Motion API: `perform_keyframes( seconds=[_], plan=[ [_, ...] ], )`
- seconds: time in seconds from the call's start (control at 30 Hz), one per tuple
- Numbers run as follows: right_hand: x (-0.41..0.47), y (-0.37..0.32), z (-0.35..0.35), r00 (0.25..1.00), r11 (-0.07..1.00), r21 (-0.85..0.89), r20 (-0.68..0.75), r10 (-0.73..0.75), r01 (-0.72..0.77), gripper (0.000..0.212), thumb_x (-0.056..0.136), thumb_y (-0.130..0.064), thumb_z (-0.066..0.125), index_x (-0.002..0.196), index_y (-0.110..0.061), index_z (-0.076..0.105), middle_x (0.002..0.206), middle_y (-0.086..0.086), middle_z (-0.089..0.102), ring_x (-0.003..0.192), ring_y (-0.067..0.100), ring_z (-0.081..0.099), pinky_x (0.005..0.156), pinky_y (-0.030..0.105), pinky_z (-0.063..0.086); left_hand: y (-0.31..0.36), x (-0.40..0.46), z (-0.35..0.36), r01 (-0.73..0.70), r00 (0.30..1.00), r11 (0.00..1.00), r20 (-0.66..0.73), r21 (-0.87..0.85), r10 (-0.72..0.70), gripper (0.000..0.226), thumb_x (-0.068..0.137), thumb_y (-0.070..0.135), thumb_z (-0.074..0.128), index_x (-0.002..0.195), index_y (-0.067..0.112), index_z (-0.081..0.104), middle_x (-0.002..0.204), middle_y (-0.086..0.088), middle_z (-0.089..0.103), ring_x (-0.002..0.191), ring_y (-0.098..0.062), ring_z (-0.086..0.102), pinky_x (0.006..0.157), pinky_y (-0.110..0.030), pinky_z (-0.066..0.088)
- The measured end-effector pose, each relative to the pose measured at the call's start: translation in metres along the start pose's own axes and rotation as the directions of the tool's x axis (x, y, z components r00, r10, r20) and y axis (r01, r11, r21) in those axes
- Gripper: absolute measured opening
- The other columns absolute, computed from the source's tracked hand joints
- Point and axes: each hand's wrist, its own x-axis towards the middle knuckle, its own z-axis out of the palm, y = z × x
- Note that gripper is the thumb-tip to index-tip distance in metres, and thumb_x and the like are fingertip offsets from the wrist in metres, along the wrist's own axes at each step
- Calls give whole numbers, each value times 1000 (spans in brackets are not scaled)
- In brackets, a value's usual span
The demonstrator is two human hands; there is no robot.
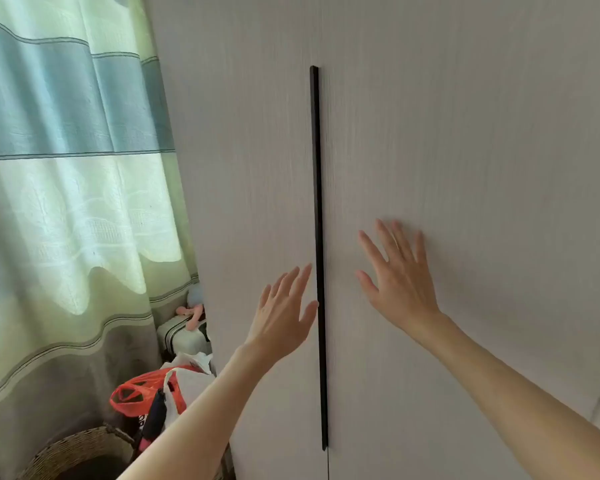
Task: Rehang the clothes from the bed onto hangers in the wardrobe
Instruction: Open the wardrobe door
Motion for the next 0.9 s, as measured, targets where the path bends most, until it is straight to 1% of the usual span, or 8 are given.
perform_keyframes(
  seconds=[0.07, 0.13, 0.3, 0.43, 0.47, 0.6, 0.77, 0.9],
  plan=[
    [3, -6, 4, 999, 998, -53, 7, 34, -34, 64, 82, -31, 66, 139, -13, 42, 147, 17, 35, 138, 34, 27, 110, 57, 16, -13, 16, 1, -4, 1000, 994, -21, -105, 1, 64, 97, 35, 38, 149, 22, 2, 150, -4, 25, 137, -21, 23, 113, -37, 20],
    [-3, -7, 10, 998, 984, -176, 37, 47, -40, 66, 80, -35, 66, 138, -15, 43, 148, 16, 33, 139, 34, 25, 110, 58, 15, -18, 31, 2, 25, 1000, 978, -10, -207, -27, 65, 97, 30, 41, 149, 19, 3, 144, -8, 33, 132, -24, 28, 108, -37, 26],
    [-16, -9, 21, 987, 906, -424, 141, 72, -5, 78, 74, -49, 67, 141, -21, 38, 154, 12, 20, 142, 33, 11, 108, 64, 8, -10, 49, 22, 45, 999, 922, 43, -384, -30, 65, 97, 20, 42, 149, 18, 3, 140, -8, 34, 127, -22, 30, 104, -32, 27],
    [-16, -13, 27, 986, 902, -429, 126, 107, -43, 82, 70, -47, 73, 141, -24, 39, 154, 12, 20, 142, 33, 11, 107, 65, 3, -5, 55, 31, 92, 995, 846, 82, -526, -57, 67, 96, 18, 45, 149, 24, 5, 129, -5, 39, 101, -13, 45, 85, -24, 35],
    [-16, -12, 28, 987, 905, -422, 122, 108, -47, 83, 68, -45, 75, 140, -25, 39, 154, 11, 21, 142, 33, 11, 107, 65, 2, -6, 56, 32, 96, 995, 831, 80, -548, -62, 68, 95, 17, 46, 149, 25, 6, 126, -5, 40, 99, -13, 47, 83, -23, 35],
    [-15, -11, 29, 981, 906, -420, 144, 132, -60, 87, 66, -39, 78, 141, -26, 37, 154, 10, 20, 142, 32, 11, 107, 65, -1, -12, 61, 30, 122, 990, 769, 129, -628, -51, 72, 93, 13, 49, 148, 28, 6, 121, -5, 41, 112, -20, 47, 93, -29, 40],
    [-14, -13, 26, 964, 908, -414, 210, 166, -66, 88, 71, -39, 75, 145, -28, 29, 156, 9, 13, 143, 31, 5, 106, 65, -2, -14, 53, 21, 122, 990, 748, 139, -652, -41, 71, 94, 15, 49, 148, 29, 5, 121, -4, 40, 110, -18, 47, 95, -32, 39],
    [-13, -18, 19, 940, 903, -424, 277, 197, -65, 85, 79, -41, 67, 148, -28, 18, 157, 8, 3, 143, 31, -3, 106, 64, -6, -16, 28, 13, 101, 995, 753, 69, -650, -74, 69, 95, 17, 49, 147, 31, 6, 119, 1, 39, 105, -13, 47, 84, -26, 39]
  ],
)
